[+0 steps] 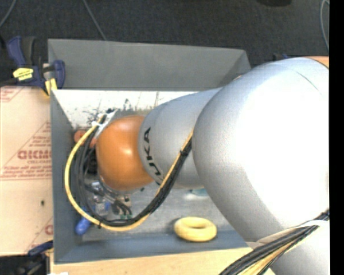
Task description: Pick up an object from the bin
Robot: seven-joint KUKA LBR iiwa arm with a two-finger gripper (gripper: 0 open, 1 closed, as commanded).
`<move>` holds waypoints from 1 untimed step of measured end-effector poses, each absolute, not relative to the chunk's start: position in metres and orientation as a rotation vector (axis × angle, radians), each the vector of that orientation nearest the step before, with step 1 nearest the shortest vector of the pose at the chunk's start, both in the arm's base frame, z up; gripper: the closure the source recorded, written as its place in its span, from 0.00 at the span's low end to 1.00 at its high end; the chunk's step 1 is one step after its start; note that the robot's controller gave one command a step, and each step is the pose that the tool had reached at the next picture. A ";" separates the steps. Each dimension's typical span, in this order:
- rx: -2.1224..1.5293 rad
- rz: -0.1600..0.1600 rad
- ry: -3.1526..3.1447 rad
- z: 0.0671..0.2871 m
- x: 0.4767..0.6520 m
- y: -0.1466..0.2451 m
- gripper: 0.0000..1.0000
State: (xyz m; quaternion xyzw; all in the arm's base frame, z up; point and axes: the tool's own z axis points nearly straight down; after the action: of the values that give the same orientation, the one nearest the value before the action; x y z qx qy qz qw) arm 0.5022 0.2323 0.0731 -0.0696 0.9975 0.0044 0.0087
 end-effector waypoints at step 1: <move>-0.211 0.014 3.117 0.073 0.502 0.232 1.00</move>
Offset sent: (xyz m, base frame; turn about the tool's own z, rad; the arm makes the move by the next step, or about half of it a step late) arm 0.0000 0.0000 0.0000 0.0000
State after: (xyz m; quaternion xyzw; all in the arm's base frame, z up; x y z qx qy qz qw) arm 0.5023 0.2324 0.0732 -0.0675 0.9977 0.0046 0.0087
